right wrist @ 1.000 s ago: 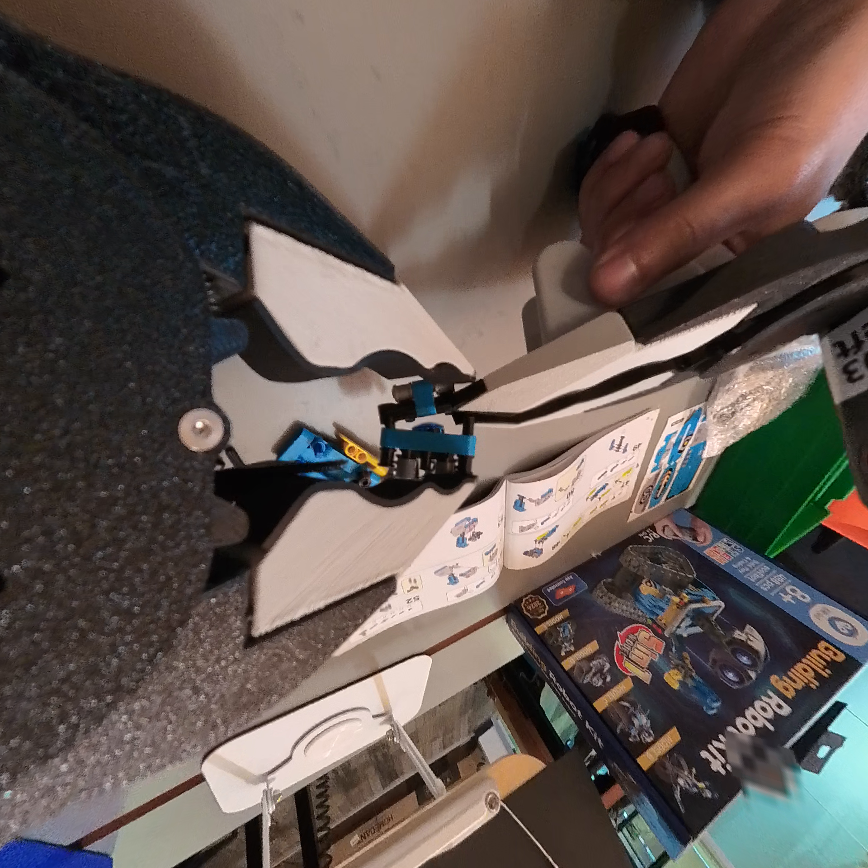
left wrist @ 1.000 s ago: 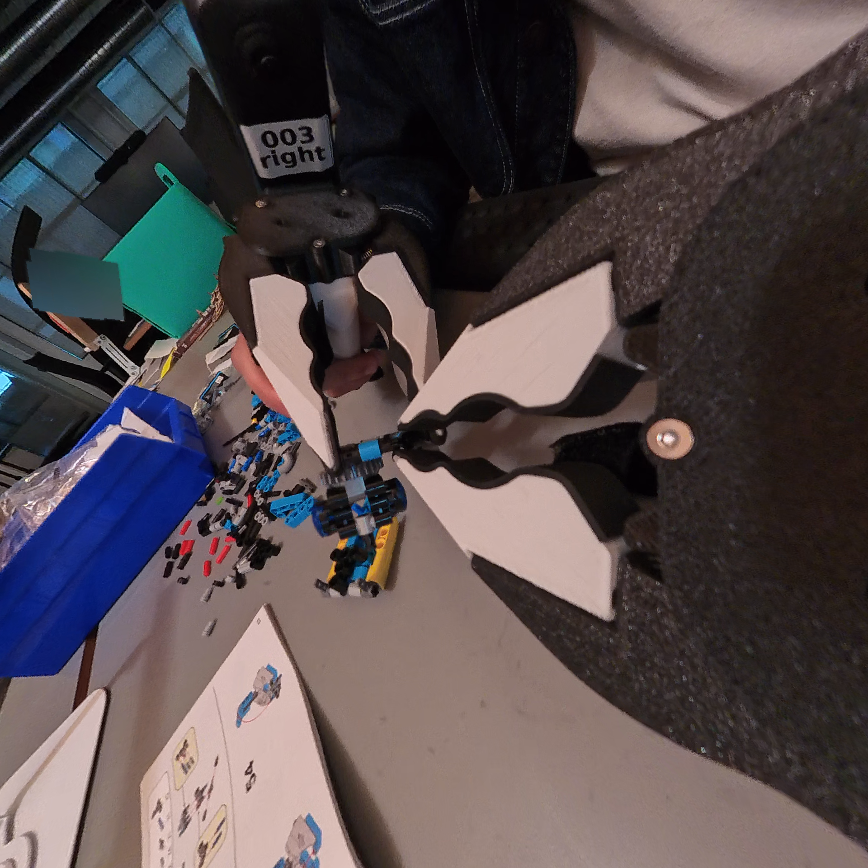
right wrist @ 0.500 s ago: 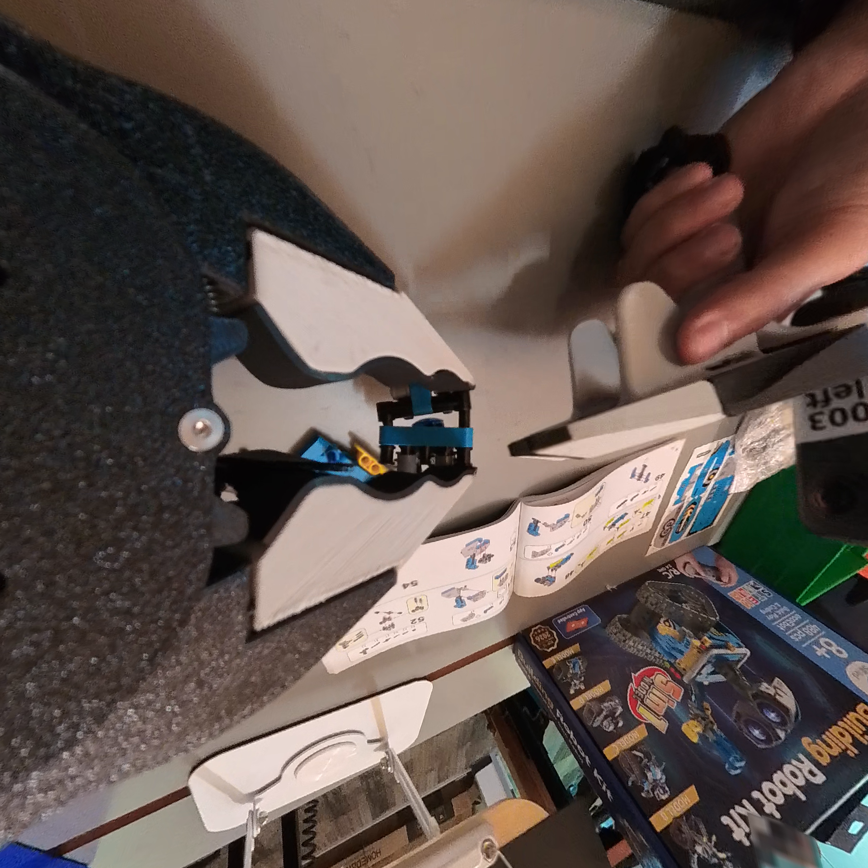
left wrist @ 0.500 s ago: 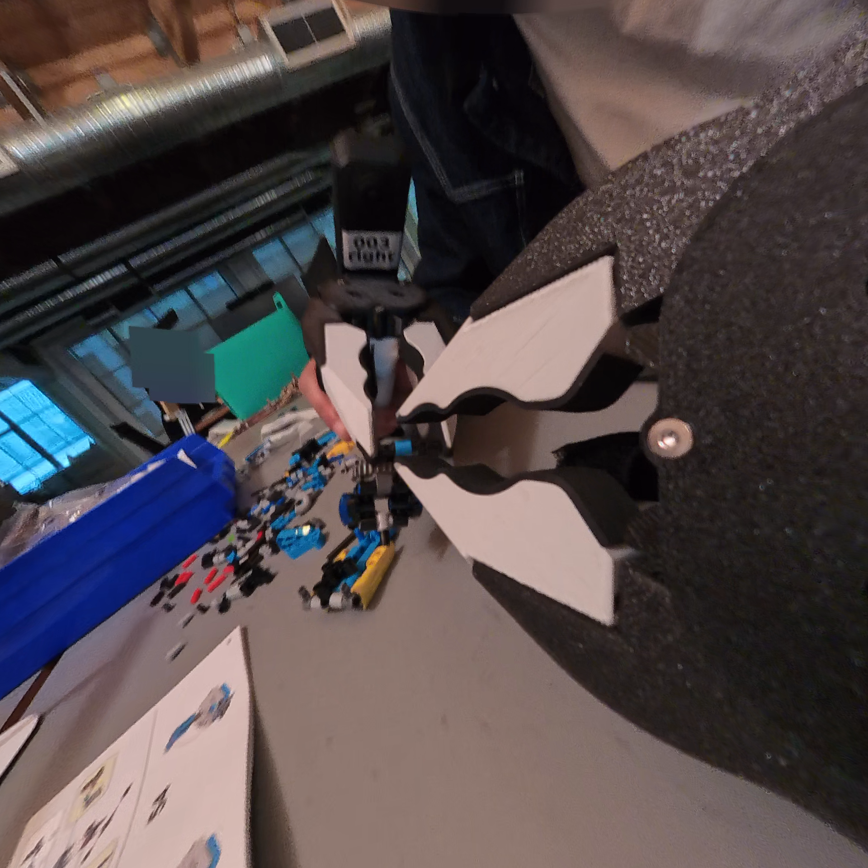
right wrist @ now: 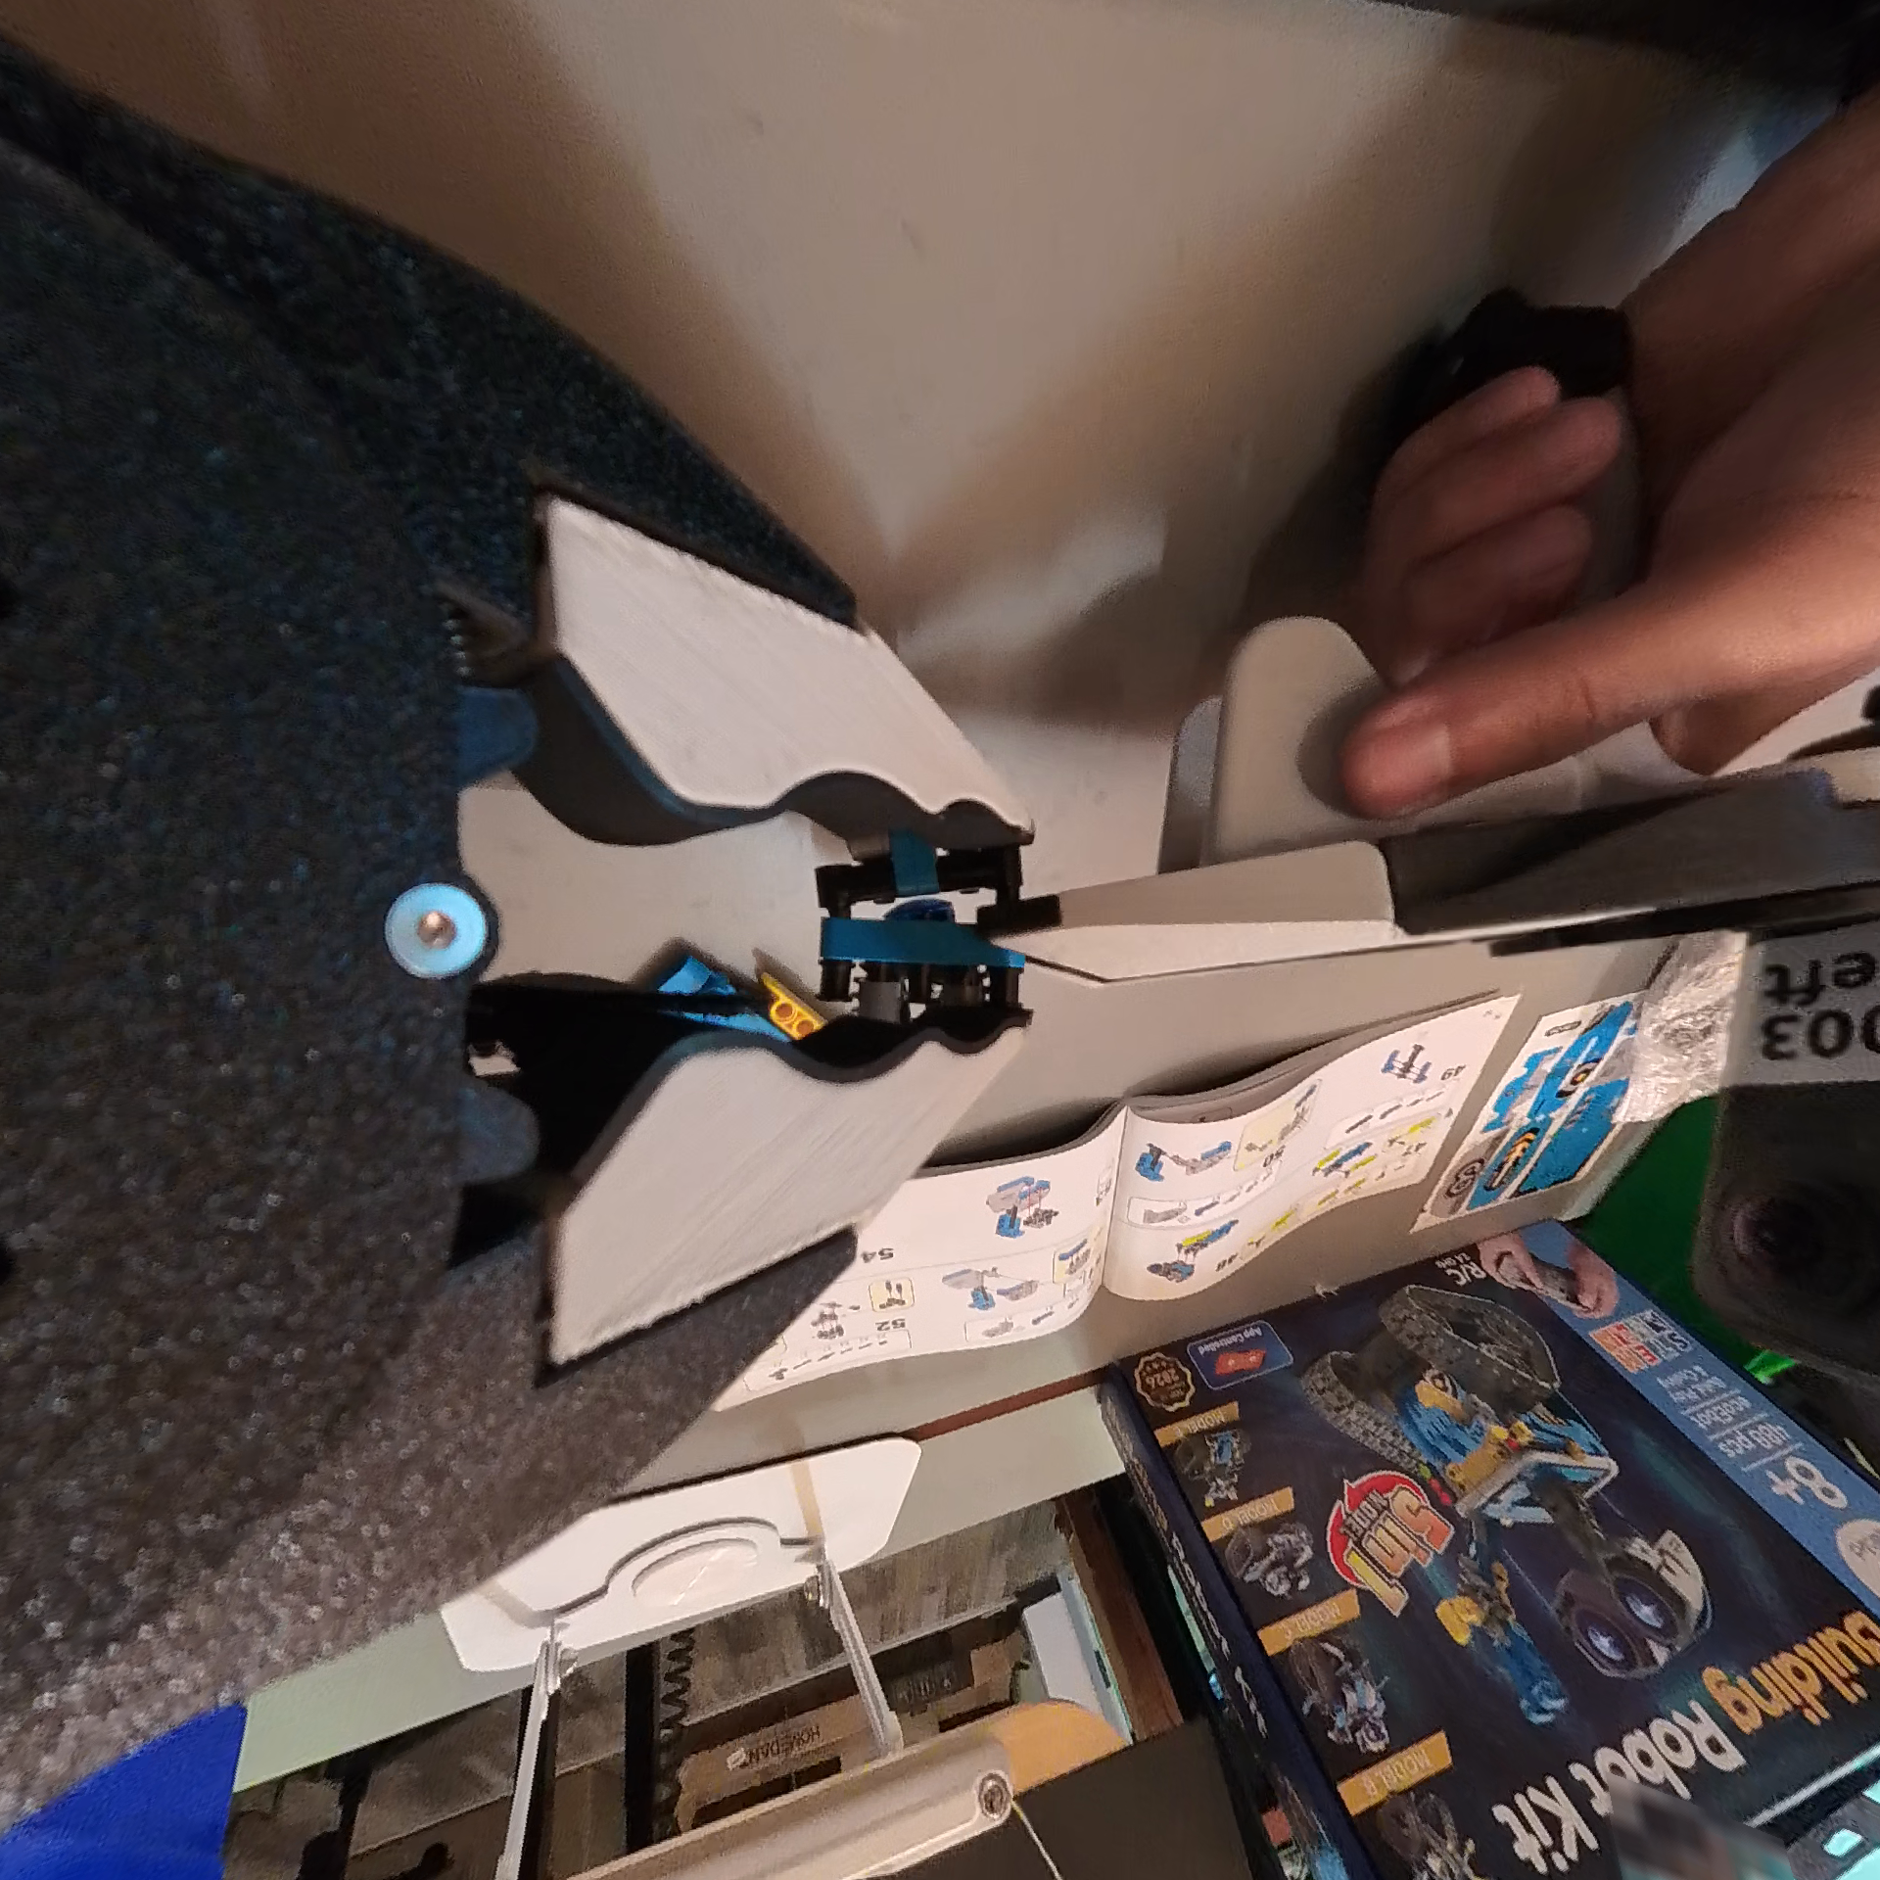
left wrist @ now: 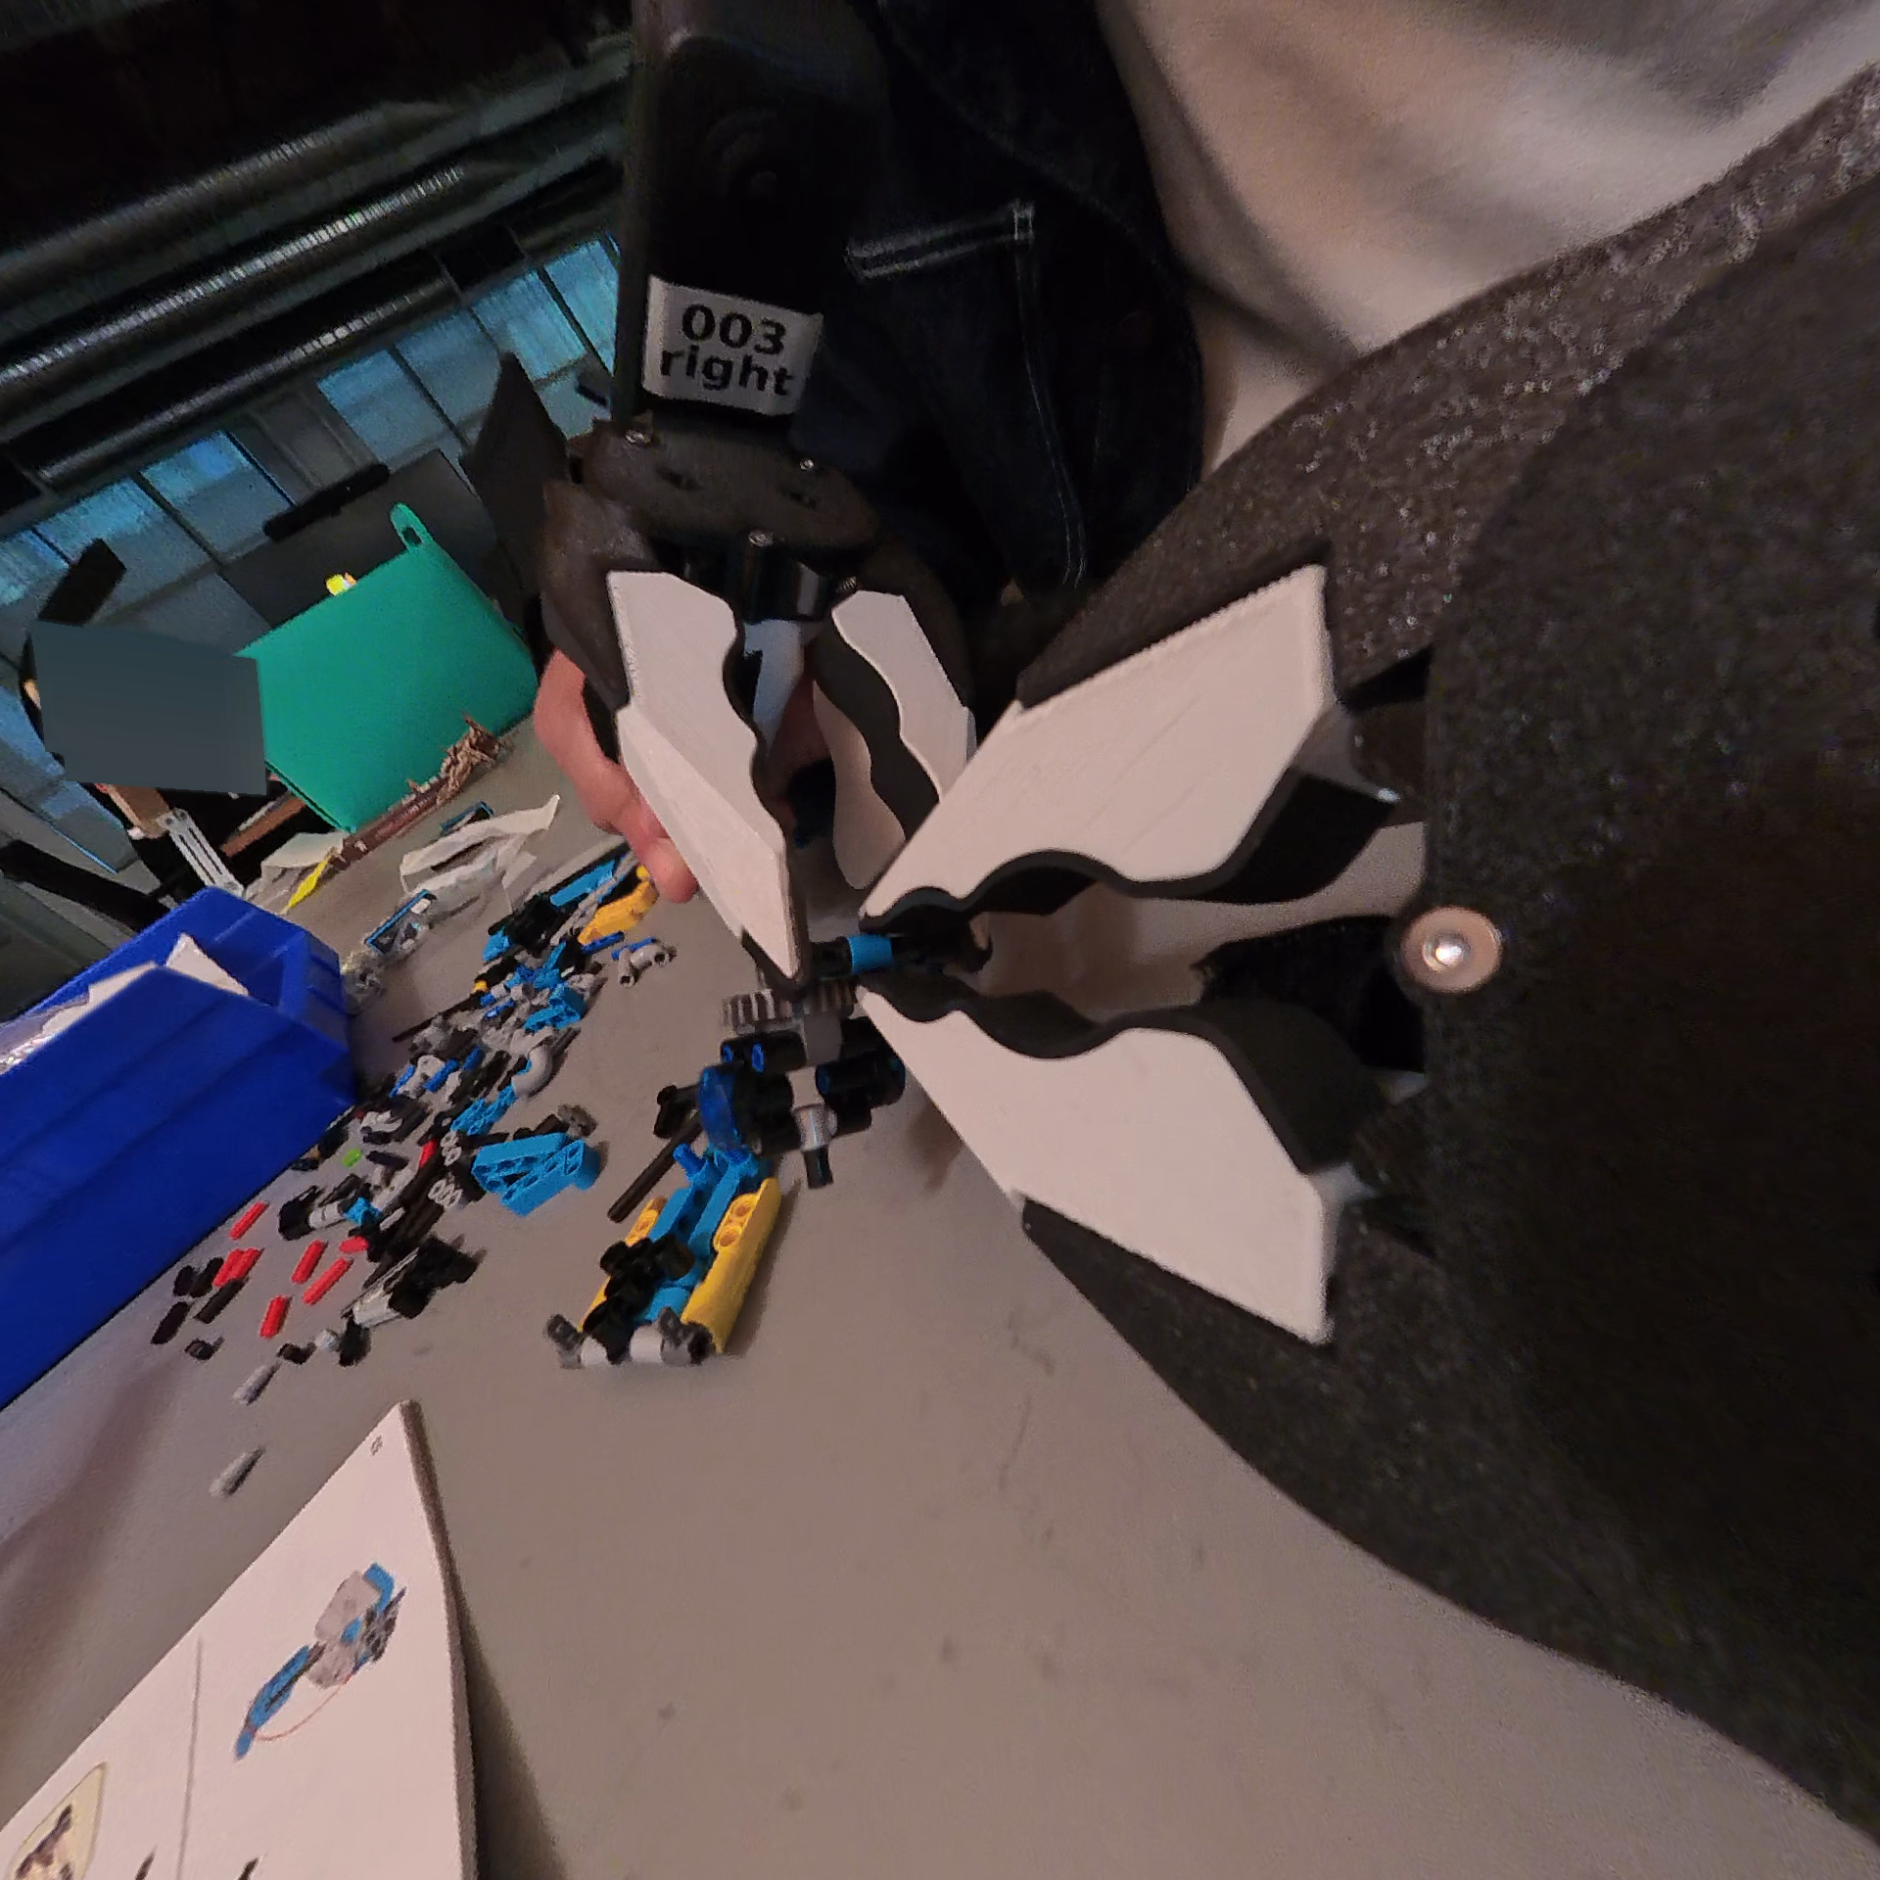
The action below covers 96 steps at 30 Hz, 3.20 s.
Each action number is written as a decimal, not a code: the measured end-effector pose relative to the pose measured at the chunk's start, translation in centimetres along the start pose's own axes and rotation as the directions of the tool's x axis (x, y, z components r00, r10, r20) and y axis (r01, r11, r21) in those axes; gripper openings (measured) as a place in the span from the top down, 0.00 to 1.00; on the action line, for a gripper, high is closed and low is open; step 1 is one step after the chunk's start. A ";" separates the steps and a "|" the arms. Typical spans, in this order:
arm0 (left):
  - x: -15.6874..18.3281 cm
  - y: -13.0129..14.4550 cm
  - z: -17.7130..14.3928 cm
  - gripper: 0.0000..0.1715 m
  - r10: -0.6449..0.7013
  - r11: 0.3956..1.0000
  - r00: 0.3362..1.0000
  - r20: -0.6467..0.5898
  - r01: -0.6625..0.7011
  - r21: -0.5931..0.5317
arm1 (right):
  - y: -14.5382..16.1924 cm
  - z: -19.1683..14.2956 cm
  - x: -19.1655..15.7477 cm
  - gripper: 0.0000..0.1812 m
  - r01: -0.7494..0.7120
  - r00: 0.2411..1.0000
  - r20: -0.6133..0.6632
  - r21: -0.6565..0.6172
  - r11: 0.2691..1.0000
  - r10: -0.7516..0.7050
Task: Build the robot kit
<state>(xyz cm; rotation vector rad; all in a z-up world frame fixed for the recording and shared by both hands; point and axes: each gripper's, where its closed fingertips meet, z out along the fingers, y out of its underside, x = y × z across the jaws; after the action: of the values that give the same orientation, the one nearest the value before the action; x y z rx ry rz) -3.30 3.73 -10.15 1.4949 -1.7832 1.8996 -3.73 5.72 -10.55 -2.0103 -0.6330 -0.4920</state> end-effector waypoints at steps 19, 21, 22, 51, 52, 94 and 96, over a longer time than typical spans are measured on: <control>0.4 -0.8 -0.7 0.99 0.028 0.999 0.999 -0.040 -0.026 0.042 | -0.4 -0.3 -0.4 0.84 -0.103 0.992 0.073 0.035 0.994 0.100; 0.6 -0.7 -0.8 0.98 0.054 0.998 0.998 -0.044 -0.052 0.032 | -0.8 -0.5 -0.5 0.85 -0.190 0.975 0.131 0.069 0.979 0.180; 0.6 -0.7 -0.7 0.99 0.081 0.996 0.996 -0.025 -0.080 0.025 | -0.7 -0.4 -0.5 0.85 -0.185 0.976 0.133 0.068 0.980 0.175; 6.9 -2.2 -1.1 0.58 -0.175 0.970 0.835 -0.521 0.237 0.053 | -6.3 -8.3 3.8 0.83 -0.981 0.130 0.945 0.078 0.177 0.300; 7.6 -2.6 -1.3 0.58 -0.190 0.961 0.794 -0.577 0.272 0.057 | -6.6 -8.8 3.8 0.83 -0.985 0.098 0.960 0.056 0.161 0.263; 2.2 -3.0 -1.0 0.85 0.199 0.965 0.980 -0.020 -0.192 0.179 | -1.5 -2.8 3.1 0.92 -0.806 0.561 0.501 0.150 0.572 0.659; 2.9 -3.1 -1.1 0.84 0.265 0.949 0.964 -0.014 -0.258 0.178 | -1.5 -3.1 3.0 0.92 -0.869 0.443 0.592 0.100 0.484 0.673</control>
<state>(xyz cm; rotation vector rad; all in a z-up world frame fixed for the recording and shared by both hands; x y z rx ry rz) -3.23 4.10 -5.75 1.3146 -1.9250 2.2467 -2.60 4.36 -6.37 -1.7605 0.0337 0.7158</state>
